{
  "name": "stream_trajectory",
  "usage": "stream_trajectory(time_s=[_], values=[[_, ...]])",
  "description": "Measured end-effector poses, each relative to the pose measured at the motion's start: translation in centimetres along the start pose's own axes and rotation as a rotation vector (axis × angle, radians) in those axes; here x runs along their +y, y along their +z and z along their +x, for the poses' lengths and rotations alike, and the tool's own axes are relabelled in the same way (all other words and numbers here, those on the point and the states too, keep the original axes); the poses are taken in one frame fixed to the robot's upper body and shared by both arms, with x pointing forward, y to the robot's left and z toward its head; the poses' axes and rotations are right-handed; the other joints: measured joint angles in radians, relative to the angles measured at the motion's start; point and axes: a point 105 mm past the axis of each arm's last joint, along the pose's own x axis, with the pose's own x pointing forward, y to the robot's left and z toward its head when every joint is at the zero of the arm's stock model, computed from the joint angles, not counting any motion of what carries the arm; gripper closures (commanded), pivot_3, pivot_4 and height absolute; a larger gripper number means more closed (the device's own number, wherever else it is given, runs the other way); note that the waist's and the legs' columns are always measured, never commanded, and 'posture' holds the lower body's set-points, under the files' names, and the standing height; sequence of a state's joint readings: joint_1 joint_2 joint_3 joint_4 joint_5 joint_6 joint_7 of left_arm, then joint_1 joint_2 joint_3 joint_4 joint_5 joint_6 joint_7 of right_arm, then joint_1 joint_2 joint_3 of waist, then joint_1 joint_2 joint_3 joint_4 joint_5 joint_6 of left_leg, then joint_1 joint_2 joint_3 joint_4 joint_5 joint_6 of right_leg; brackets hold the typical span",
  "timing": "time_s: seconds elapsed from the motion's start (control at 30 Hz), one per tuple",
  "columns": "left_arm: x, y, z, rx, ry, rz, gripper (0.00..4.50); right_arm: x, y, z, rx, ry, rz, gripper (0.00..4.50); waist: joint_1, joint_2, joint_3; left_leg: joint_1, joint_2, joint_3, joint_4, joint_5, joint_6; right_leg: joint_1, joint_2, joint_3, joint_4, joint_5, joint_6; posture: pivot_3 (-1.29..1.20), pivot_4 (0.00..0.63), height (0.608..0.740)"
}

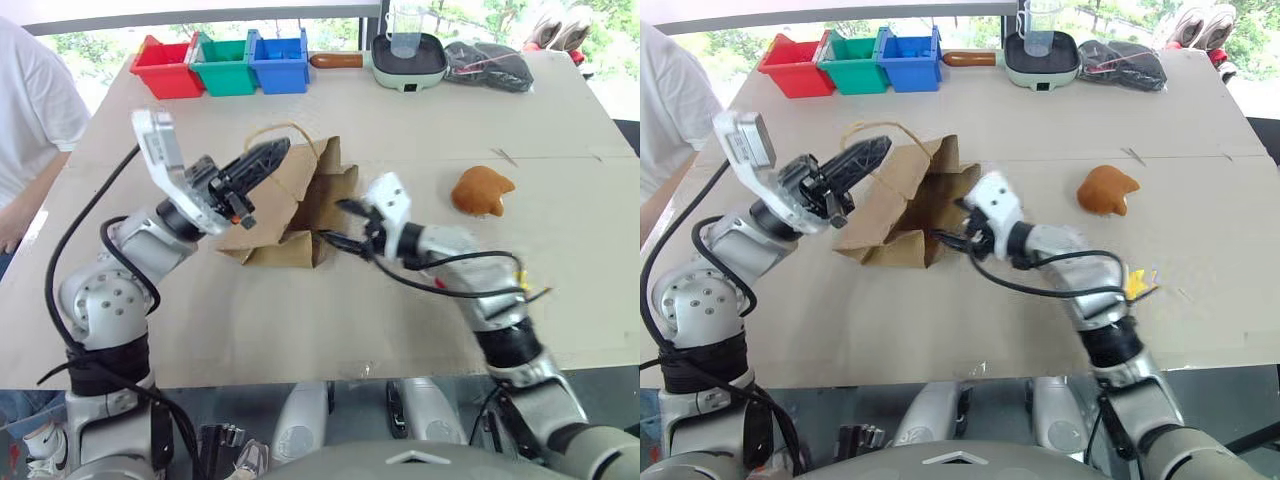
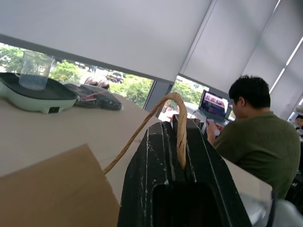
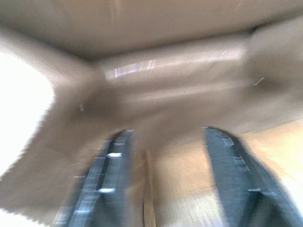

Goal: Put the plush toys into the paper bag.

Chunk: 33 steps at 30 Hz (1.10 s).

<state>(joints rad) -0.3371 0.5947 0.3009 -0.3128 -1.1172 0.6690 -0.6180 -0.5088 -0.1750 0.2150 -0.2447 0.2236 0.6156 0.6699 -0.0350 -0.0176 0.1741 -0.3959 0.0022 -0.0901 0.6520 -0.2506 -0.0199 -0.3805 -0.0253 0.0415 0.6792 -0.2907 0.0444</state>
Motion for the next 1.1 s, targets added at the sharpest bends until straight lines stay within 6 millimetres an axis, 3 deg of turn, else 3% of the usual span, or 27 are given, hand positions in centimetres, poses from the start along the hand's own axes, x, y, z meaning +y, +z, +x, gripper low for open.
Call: stream_trajectory(time_s=[0.07, 0.1, 0.17, 0.23, 0.3, 0.4, 0.43, 0.53, 0.67, 0.77, 0.97, 1.1], values=[[-0.6, -0.4, 0.6, 0.02, -0.044, 0.01, 4.5, 0.3, 0.3, -3.8, 0.073, -0.002, -0.042, 1.16, 0.012, 0.005, 0.003, -0.002, -0.001, -0.001, 0.0, 0.0, 0.001, 0.0, -0.002, -0.001, -0.001, 0.0, 0.0, 0.0, 0.15, 0.74], [-0.8, -0.8, 0.5, 0.034, -0.053, 0.017, 4.5, -0.2, 0.0, -7.9, 0.192, -0.064, -0.095, 1.16, 0.03, 0.007, 0.004, -0.004, -0.004, -0.002, -0.001, 0.0, 0.001, 0.0, -0.005, -0.003, -0.002, -0.001, 0.002, 0.0, 0.15, 0.74], [-0.4, -1.1, 0.3, 0.043, -0.038, 0.02, 4.5, -2.2, 0.2, -13.2, 0.333, -0.247, -0.151, 1.16, 0.029, 0.002, 0.003, -0.003, -0.006, -0.001, 0.0, -0.001, 0.001, 0.0, -0.006, -0.002, -0.002, -0.002, 0.002, 0.0, 0.15, 0.74], [-0.6, -1.1, 0.5, 0.041, -0.047, 0.021, 4.5, -1.8, -0.6, -14.8, 0.404, -0.274, -0.149, 1.16, 0.02, 0.001, 0.002, -0.001, -0.006, 0.001, -0.001, -0.001, 0.002, 0.001, -0.006, 0.0, -0.002, -0.002, 0.002, 0.0, 0.15, 0.74], [-0.8, -1.0, 0.6, 0.037, -0.061, 0.026, 4.5, -0.4, -3.7, -17.1, 0.567, -0.252, -0.083, 1.16, 0.015, 0.001, 0.002, 0.0, -0.006, 0.002, -0.002, -0.001, 0.002, 0.001, -0.005, 0.0, -0.001, -0.002, 0.002, 0.0, 0.15, 0.74], [-0.9, -1.1, 0.7, 0.043, -0.065, 0.032, 4.5, -0.2, -5.4, -18.2, 0.646, -0.264, -0.057, 1.16, 0.002, 0.001, 0.002, 0.002, -0.006, 0.003, -0.002, -0.001, 0.002, 0.002, -0.003, 0.002, 0.0, -0.002, 0.002, 0.0, 0.15, 0.74], [-0.9, -1.1, 0.7, 0.044, -0.068, 0.033, 4.5, -0.3, -6.2, -18.6, 0.661, -0.272, -0.034, 1.67, 0.002, -0.001, 0.002, 0.002, -0.006, 0.003, 0.0, -0.001, 0.002, 0.003, -0.002, 0.001, -0.001, -0.002, 0.002, 0.0, 0.15, 0.74], [-1.0, -1.1, 0.7, 0.045, -0.075, 0.036, 4.5, -0.7, -7.3, -18.8, 0.67, -0.281, -0.017, 2.82, 0.004, -0.001, 0.001, 0.002, -0.005, 0.003, 0.001, -0.001, 0.002, 0.003, -0.002, 0.001, -0.001, -0.002, 0.002, 0.0, 0.15, 0.74], [-1.1, -0.6, 1.0, 0.038, -0.088, 0.052, 4.5, -0.8, -7.1, -18.2, 0.625, -0.28, -0.018, 4.46, 0.007, -0.002, 0.001, 0.001, -0.004, 0.003, 0.001, -0.001, 0.002, 0.003, -0.002, 0.0, -0.001, -0.002, 0.002, 0.0, 0.15, 0.74], [-1.1, -0.6, 1.0, 0.042, -0.087, 0.048, 4.5, -0.5, -6.6, -17.6, 0.563, -0.252, 0.011, 4.46, 0.005, -0.002, 0.002, 0.001, -0.002, 0.003, 0.001, -0.001, 0.002, 0.003, -0.002, 0.001, -0.001, -0.002, 0.002, 0.0, 0.15, 0.74], [-1.3, -0.2, 1.4, 0.035, -0.104, 0.035, 4.5, -0.1, 0.0, -12.6, 0.253, -0.125, -0.132, 4.46, -0.001, -0.001, 0.002, 0.001, -0.001, 0.001, 0.001, -0.001, 0.002, 0.003, 0.0, 0.001, -0.001, -0.002, 0.002, 0.0, 0.15, 0.74], [-1.2, -0.2, 1.5, 0.029, -0.095, 0.028, 4.5, 0.4, 3.2, -8.9, 0.142, -0.012, -0.235, 4.46, -0.002, -0.001, 0.003, 0.001, -0.001, 0.001, 0.0, -0.001, 0.002, 0.002, 0.0, 0.001, -0.001, -0.002, 0.002, 0.0, 0.15, 0.74]])
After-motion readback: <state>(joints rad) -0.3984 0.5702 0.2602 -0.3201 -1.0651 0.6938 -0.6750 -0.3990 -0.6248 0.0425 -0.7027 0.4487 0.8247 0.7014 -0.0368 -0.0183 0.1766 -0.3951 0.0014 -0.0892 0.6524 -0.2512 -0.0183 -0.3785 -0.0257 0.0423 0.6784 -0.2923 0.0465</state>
